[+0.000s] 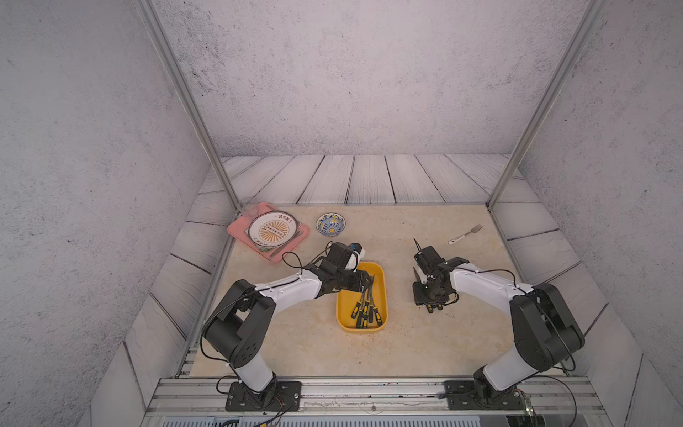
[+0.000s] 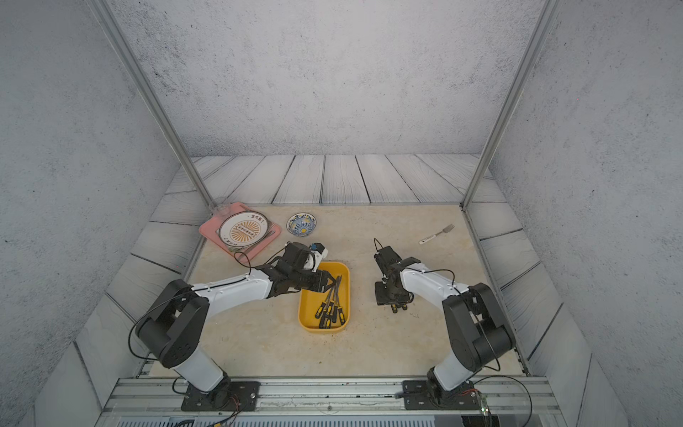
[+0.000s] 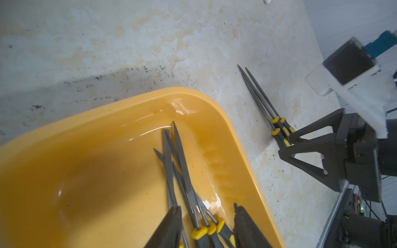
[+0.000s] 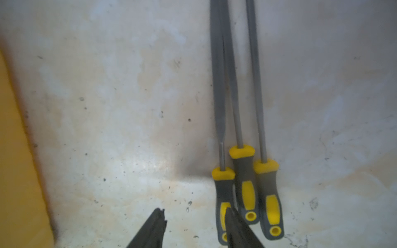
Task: Put the file tool into the storage box
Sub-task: Pick up the file tool from the center of the board.
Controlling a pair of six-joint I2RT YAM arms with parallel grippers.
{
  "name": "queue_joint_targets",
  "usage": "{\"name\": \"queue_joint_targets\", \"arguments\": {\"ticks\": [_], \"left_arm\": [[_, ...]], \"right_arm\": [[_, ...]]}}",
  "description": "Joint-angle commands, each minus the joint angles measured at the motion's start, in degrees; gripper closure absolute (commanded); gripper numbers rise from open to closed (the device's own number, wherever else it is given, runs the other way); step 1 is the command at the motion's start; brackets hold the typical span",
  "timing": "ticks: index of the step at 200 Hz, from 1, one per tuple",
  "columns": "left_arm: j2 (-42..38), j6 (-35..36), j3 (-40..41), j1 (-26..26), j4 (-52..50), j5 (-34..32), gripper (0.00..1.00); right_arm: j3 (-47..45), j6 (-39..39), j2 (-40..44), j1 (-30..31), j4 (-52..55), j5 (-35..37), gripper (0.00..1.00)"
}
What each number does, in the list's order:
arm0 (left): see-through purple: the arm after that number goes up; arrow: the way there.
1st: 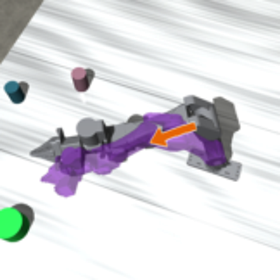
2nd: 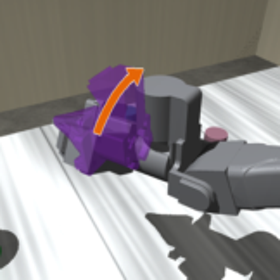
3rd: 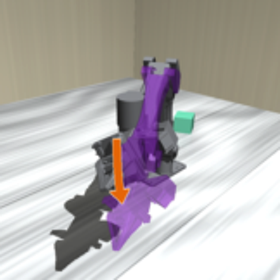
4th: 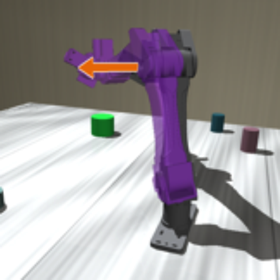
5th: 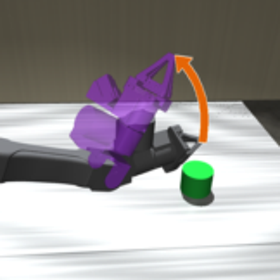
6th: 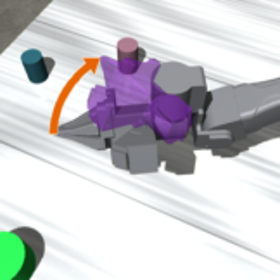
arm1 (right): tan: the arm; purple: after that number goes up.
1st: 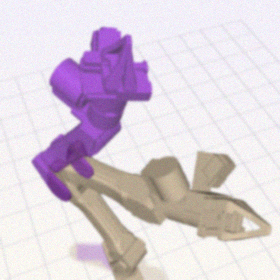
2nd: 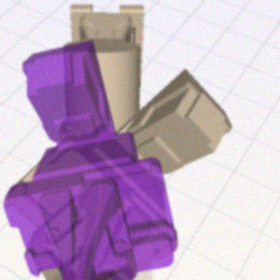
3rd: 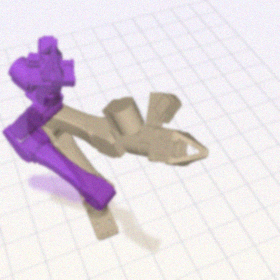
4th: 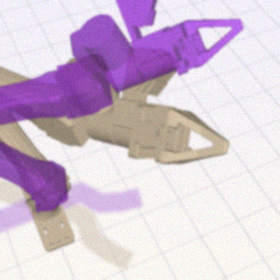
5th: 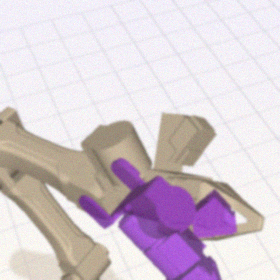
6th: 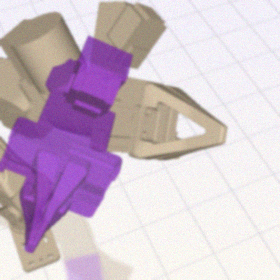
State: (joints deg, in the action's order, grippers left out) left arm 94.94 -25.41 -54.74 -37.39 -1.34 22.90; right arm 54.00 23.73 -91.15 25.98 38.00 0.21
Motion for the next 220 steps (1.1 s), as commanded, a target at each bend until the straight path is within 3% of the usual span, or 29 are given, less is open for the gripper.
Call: {"name": "queue_joint_targets", "arguments": {"ticks": [1, 62, 98, 120, 168, 201, 220], "left_arm": [[0.04, -0.47, -0.44, 0.13, 0.98, 0.64, 0.55], [0.35, -1.31, -0.61, 0.12, 1.82, 1.14, 0.55], [0.57, -3.1, -2.07, 0.12, 3.32, 2.96, 0.55], [0.51, -4.81, -3.22, 0.09, 4.86, 5.2, 0.47], [1.42, -7.7, -4.89, -0.32, 8.66, 7.76, 0.42], [2.79, -8.25, -6.27, -1.08, 10.01, 9.52, 0.41], [3.38, -8.69, -6.76, -1.58, 11.44, 10.22, 0.41]], "right_arm": [[-0.55, -0.17, -1.23, -0.14, 1.11, 3.79, 0.5], [-1.15, -0.2, -5.26, -0.34, 0.45, -0.33, 0.57], [-0.91, -0.54, -4.92, -0.32, 0.16, -1.95, 0.85], [-0.92, -0.98, -2.46, -0.4, -1.09, -4.85, 1.0], [-2.15, -1.84, 9.1, -0.35, -8.39, -22.36, 1.0], [-1.26, -2.8, 10.73, -0.23, -10.4, -34.36, 1.0], [-0.84, -2.78, 10.85, -0.23, -11.36, -37.68, 1.0]]}}
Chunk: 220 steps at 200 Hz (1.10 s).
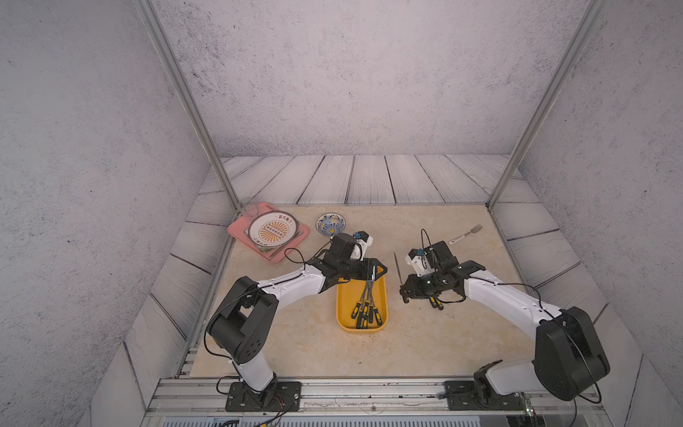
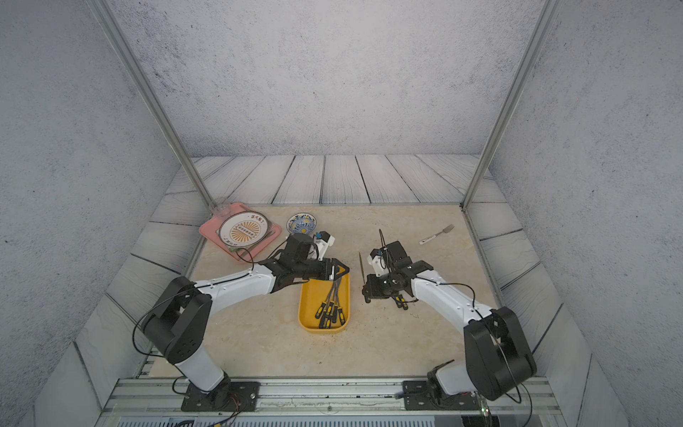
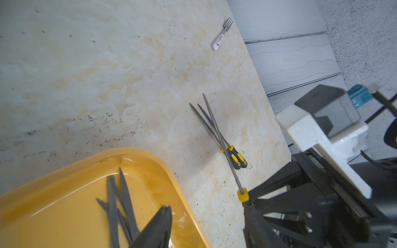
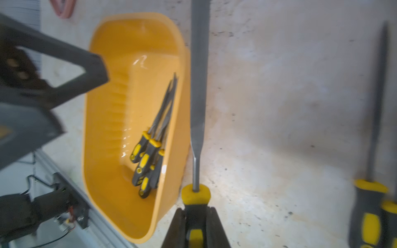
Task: Put the file tool into the storage box
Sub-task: Place the file tool in the storage box.
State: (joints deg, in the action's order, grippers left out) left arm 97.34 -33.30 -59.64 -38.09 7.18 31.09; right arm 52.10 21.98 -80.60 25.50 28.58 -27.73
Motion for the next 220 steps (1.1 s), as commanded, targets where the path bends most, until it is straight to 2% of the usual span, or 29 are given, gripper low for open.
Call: {"name": "queue_joint_targets", "arguments": {"ticks": [1, 56, 69, 77, 95, 108, 123, 143, 155, 207, 220], "left_arm": [[0.99, -0.85, -1.92, -0.91, 2.92, 2.08, 0.41], [4.02, -1.63, -4.5, -1.6, 4.24, 3.25, 0.41], [4.89, -2.27, -5.03, -1.69, 4.77, 3.7, 0.45], [5.3, -2.54, -5.48, -1.64, 4.83, 3.89, 0.5], [5.5, -2.65, -5.58, -1.64, 4.83, 4.27, 0.76], [5.25, -2.29, -5.54, -1.64, 4.24, 4.41, 0.84], [4.72, -1.33, -5.12, -1.64, 2.98, 4.35, 0.85], [3.48, 0.8, -4.05, -1.54, 0.94, 3.67, 0.86], [2.6, 2.41, -3.11, -1.55, -0.91, 2.92, 0.86], [0.83, 5.77, 1.75, -1.49, -3.77, 0.56, 0.86], [1.8, 5.62, 1.5, -1.51, -3.63, 0.79, 0.81]], "right_arm": [[1.11, -1.05, 0.28, 0.26, -1.94, -9.86, 1.0], [2.04, -1.08, 2.19, 0.53, -4.25, -15.09, 1.0], [2.31, -1.18, 2.5, 0.69, -4.32, -15.6, 1.0], [2.38, -1.12, 2.63, 0.61, -4.13, -15.33, 1.0], [2.57, -1.16, 2.82, 0.72, -3.39, -14.24, 1.0], [2.62, -1.17, 2.77, 0.67, -3.19, -13.82, 1.0], [2.73, -1.02, 2.77, 0.77, -2.79, -13.03, 0.94], [3.16, -0.65, 2.55, 0.77, -1.48, -10.4, 0.67], [3.22, -0.35, 2.39, 0.71, -0.97, -8.37, 0.58], [2.64, -0.42, 1.81, 0.69, -1.09, -7.03, 0.55], [2.43, -0.38, 1.55, 0.71, -1.12, -6.62, 0.55]]}}
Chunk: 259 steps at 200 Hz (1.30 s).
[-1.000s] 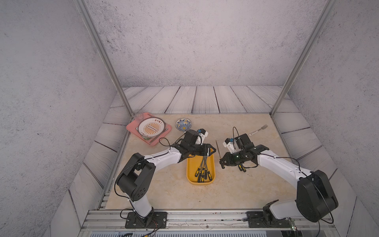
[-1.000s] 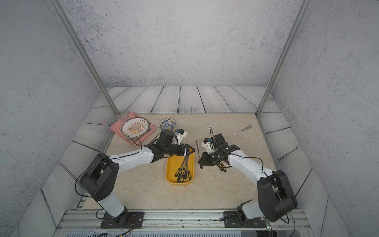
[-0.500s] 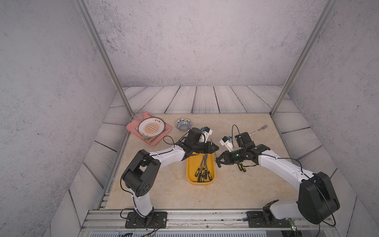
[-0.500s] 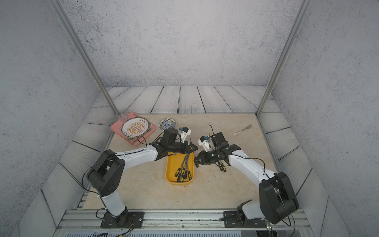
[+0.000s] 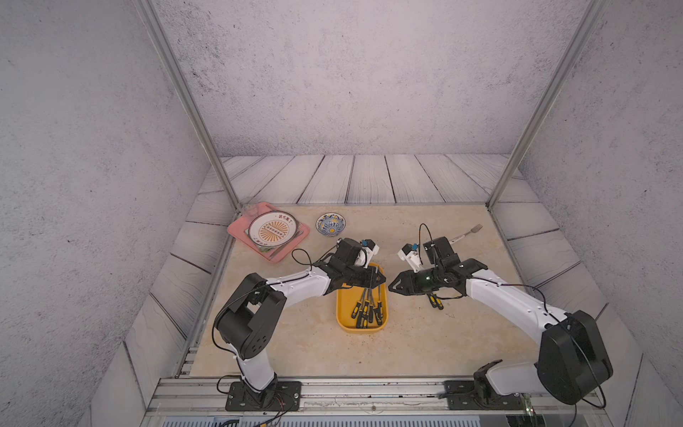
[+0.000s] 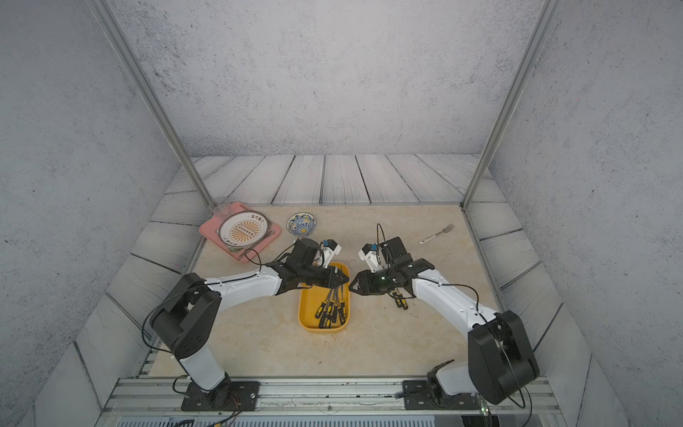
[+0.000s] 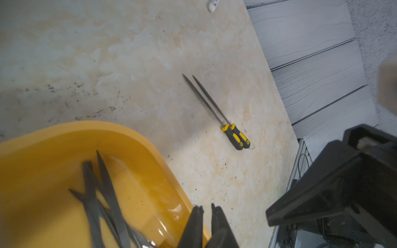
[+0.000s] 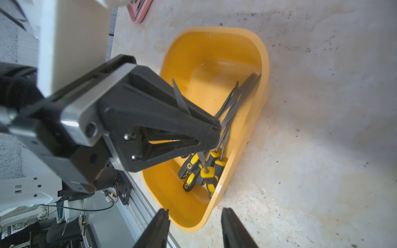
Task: Put the file tool into the storage box
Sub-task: Place the file tool in the storage box, then pick up the file tool from the center of the board.
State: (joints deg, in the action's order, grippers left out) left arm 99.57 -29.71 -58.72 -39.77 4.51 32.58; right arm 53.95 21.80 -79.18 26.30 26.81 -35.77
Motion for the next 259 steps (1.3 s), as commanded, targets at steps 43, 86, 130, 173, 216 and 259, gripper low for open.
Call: {"name": "queue_joint_targets", "arguments": {"ticks": [43, 86, 130, 173, 216, 259], "left_arm": [[1.81, 1.87, -1.2, 0.13, -1.67, 0.64, 0.39], [1.02, 2.25, -1.16, 0.14, -2.28, -0.52, 0.39], [0.0, 2.51, -0.7, 0.14, -2.49, -1.0, 0.39], [-0.48, 2.42, -0.24, 0.13, -2.31, -1.15, 0.39], [-0.82, 2.12, 0.18, 0.14, -1.88, -1.3, 0.39], [-1.04, 1.86, 0.02, 0.13, -1.88, -1.39, 0.39]], "right_arm": [[0.36, 0.25, 0.08, -0.13, 3.22, 10.59, 0.52], [2.47, 1.71, -4.44, -0.54, 13.83, 34.21, 0.5], [1.93, 1.05, -9.68, -1.95, 15.38, 40.75, 0.49], [2.21, 0.26, -12.94, -2.62, 14.51, 41.79, 0.49], [2.72, 0.15, -15.89, -3.27, 14.4, 41.09, 0.49], [3.07, 0.01, -18.73, -4.07, 14.24, 38.53, 0.5]]}}
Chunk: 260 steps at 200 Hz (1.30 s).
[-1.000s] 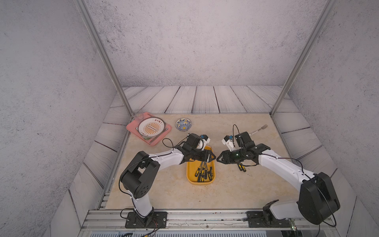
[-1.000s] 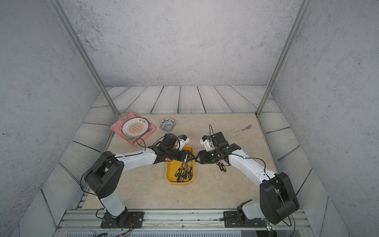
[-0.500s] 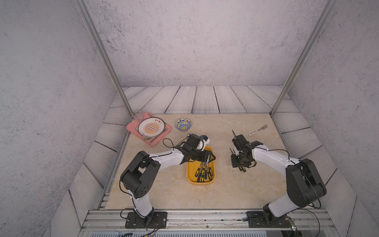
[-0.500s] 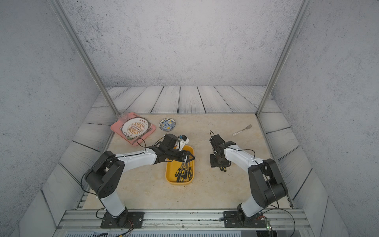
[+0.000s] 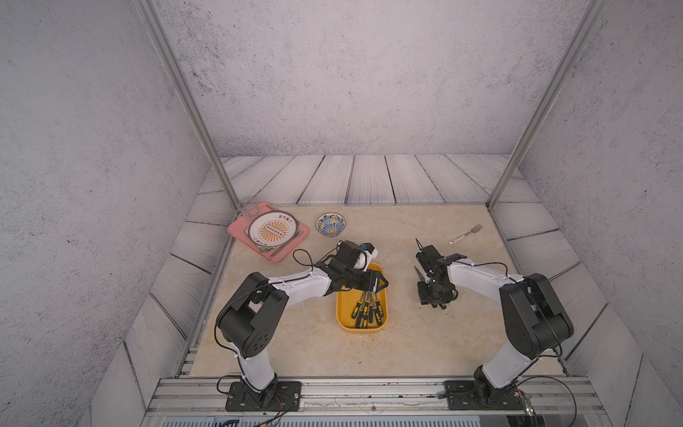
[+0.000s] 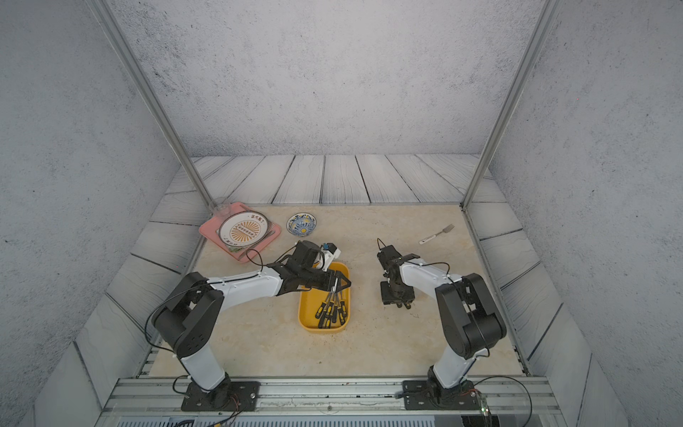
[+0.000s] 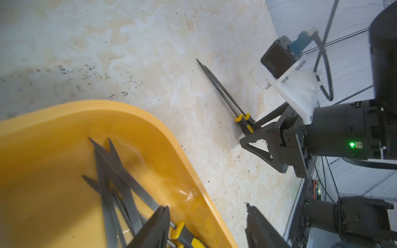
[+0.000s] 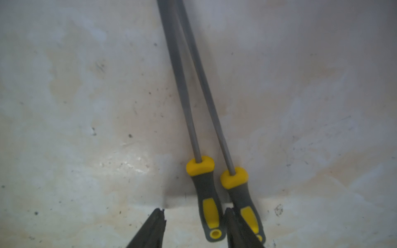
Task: Put the file tool into the storage box
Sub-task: Pick up the file tool from the center of the board, then place the file tool in the storage box.
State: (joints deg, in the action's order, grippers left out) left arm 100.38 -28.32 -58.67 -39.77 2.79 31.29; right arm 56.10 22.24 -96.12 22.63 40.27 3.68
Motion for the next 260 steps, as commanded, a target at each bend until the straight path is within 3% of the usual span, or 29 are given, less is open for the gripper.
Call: {"name": "queue_joint_targets", "arguments": {"ticks": [1, 18, 47, 68, 86, 122, 160, 184, 223, 233, 252, 260], "left_arm": [[-1.9, 0.46, -0.03, 0.17, -0.15, -0.1, 0.39], [-1.77, 0.4, -0.21, 0.13, -0.07, 0.09, 0.39], [-1.95, 0.14, -0.65, 0.13, 0.28, 0.52, 0.39], [-1.95, -0.29, -1.18, 0.13, 0.95, 1.22, 0.38], [-1.62, -0.56, -1.95, 0.14, 1.38, 2.1, 0.36], [-0.97, -2.24, -3.37, 0.14, 4.15, 4.28, 0.33], [0.53, -4.11, -5.43, 0.06, 7.18, 6.49, 0.32], [2.25, -5.68, -6.57, 0.09, 8.96, 7.44, 0.32], [4.18, -6.09, -7.89, 0.04, 8.97, 7.87, 0.33], [4.54, -6.2, -8.13, 0.04, 9.04, 8.08, 0.39], [5.1, -6.54, -8.39, 0.05, 9.34, 8.97, 0.76], [5.18, -6.44, -8.46, 0.16, 9.18, 9.35, 0.87]], "right_arm": [[0.93, -0.39, -1.88, -0.4, 0.78, -1.03, 0.5], [0.65, -0.32, -2.84, -0.39, 0.2, -3.95, 0.56], [-0.7, -0.07, -2.3, -0.39, -1.32, -6.38, 0.85], [-0.97, -0.23, -0.32, -0.4, -1.51, -8.14, 1.0], [-1.6, -0.37, 3.28, -0.44, -3.11, -12.68, 1.0], [-3.78, 0.13, 12.84, -0.34, -9.22, -28.37, 1.0], [-2.93, 0.16, 15.69, -0.29, -11.78, -41.07, 1.0], [-2.75, 0.63, 16.59, 0.02, -13.69, -46.04, 1.0], [-2.57, 0.26, 19.3, 0.55, -14.95, -48.29, 1.0], [-2.7, 0.24, 19.94, 0.52, -15.3, -48.52, 1.0], [-2.76, 0.15, 20.44, 0.58, -15.49, -48.37, 1.0], [-2.75, 0.12, 20.38, 0.51, -15.4, -48.24, 1.0]]}}
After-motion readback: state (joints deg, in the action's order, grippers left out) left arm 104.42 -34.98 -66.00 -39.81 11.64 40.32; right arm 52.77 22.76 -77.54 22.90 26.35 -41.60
